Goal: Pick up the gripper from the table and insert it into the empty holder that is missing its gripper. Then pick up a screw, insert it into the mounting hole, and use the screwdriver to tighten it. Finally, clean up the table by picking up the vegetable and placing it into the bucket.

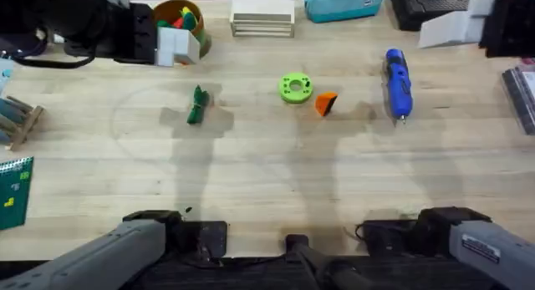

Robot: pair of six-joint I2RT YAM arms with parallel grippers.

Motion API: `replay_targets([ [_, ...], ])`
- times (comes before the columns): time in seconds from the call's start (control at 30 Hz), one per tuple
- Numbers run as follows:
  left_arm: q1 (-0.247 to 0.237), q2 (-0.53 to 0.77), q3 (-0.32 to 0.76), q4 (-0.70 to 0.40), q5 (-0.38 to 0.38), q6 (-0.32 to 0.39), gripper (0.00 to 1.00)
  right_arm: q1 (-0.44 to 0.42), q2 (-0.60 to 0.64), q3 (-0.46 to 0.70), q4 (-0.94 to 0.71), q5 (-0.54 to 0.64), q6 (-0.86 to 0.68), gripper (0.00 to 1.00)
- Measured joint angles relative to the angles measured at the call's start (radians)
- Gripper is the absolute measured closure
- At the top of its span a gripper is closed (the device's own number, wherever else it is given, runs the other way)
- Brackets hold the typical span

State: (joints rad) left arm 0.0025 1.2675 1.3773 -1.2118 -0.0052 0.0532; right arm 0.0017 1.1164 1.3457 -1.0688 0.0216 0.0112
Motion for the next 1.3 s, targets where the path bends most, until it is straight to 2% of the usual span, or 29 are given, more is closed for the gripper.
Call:
replay_targets([
  [0.23, 0.0, 0.127, -0.037, 0.04, 0.036, 0.065, 0.014, 0.0, 0.058, 0.0, -0.002, 0.0, 0.0, 0.057],
  [0.27, 0.0, 0.208, -0.101, 0.107, 0.039, 0.077, 0.015, 0.0, 0.08, 0.0, -0.002, 0.0, 0.0, 0.057],
  [0.53, 0.0, 0.334, -0.262, 0.266, 0.039, 0.101, 0.015, 0.0, 0.105, 0.0, -0.009, 0.0, 0.0, 0.056],
  [0.97, 0.007, 0.45, -0.28, 0.333, 0.039, 0.114, 0.014, 0.0, 0.105, 0.0, -0.009, 0.0, 0.0, 0.057],
  [1.0, 0.008, 0.45, -0.28, 0.338, 0.04, 0.121, 0.09, 0.0, 0.105, 0.0, -0.009, 0.0, 0.0, 0.057],
  [1.17, 0.017, 0.45, -0.28, 0.348, 0.045, 0.119, 0.887, 0.0, 0.105, 0.0, -0.009, 0.0, 0.0, 0.057],
  [1.2, 0.018, 0.45, -0.28, 0.348, 0.045, 0.125, 0.965, 0.0, 0.105, 0.0, -0.009, 0.0, 0.0, 0.057],
  [1.3, 0.02, 0.45, -0.28, 0.348, 0.045, 0.123, 0.993, 0.0, 0.105, 0.0, -0.009, 0.0, 0.0, 0.057],
])
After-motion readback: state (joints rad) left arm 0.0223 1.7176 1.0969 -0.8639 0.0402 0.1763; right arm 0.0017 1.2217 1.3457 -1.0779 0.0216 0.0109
